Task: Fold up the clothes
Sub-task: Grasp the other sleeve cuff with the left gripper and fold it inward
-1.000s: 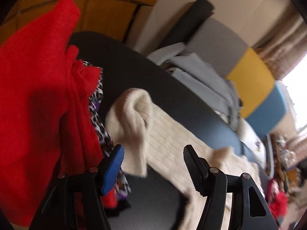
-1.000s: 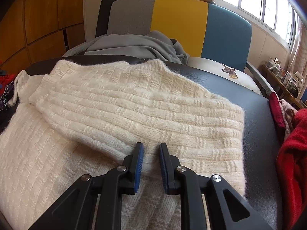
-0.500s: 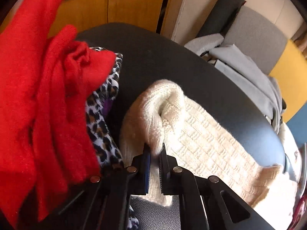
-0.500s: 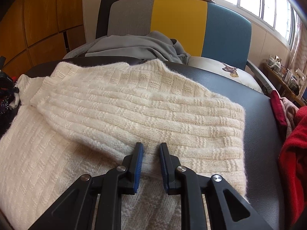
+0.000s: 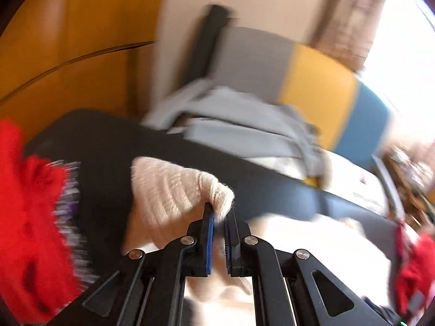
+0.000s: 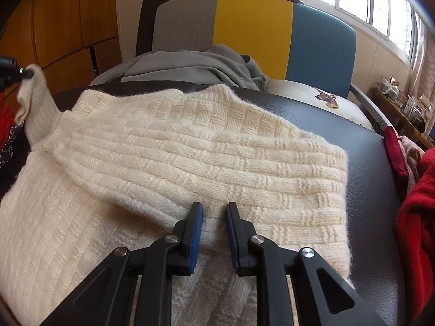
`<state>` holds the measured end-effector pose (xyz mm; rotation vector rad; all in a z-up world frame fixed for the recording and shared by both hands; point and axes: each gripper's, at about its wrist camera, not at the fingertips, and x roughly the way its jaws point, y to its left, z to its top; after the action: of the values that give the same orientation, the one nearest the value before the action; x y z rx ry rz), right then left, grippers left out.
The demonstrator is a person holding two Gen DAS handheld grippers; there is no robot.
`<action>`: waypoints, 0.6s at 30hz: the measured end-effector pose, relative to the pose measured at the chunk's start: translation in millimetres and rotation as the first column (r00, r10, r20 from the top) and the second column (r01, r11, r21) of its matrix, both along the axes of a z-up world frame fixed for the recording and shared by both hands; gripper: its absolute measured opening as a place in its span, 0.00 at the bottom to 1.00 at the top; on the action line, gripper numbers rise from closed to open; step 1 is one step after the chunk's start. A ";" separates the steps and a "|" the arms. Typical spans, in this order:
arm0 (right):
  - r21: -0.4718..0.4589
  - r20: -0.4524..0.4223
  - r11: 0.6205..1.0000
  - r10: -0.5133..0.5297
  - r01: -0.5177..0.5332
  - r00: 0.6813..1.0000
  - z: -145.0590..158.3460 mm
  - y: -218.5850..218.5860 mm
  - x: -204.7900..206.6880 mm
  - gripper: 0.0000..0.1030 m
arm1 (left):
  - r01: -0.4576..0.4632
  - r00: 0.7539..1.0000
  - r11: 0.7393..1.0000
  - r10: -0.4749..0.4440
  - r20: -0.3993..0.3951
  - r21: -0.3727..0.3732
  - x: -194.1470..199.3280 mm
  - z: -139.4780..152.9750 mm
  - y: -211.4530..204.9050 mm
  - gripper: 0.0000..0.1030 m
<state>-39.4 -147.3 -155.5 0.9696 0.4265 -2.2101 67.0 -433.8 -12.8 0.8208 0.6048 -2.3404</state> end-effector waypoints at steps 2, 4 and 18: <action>-0.003 0.003 1.000 -0.001 0.001 1.000 0.0 0.0 -0.3 0.17 | 0.131 0.991 0.991 -0.131 0.001 0.010 -25.6 -0.2 33.5 0.07; -0.008 0.007 1.000 -0.001 0.001 1.000 0.0 0.5 -0.8 0.17 | 0.240 0.971 0.969 -0.241 0.008 0.051 -45.7 -10.2 61.4 0.07; -0.012 0.018 1.000 -0.004 0.004 1.000 1.3 0.7 -1.1 0.17 | 0.257 0.966 0.955 -0.252 -0.050 0.146 33.7 -56.8 85.4 0.55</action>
<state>-40.5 -146.6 -154.2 0.9840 0.4024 -2.2031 100.8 -348.4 -69.6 0.9837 0.7356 -2.5678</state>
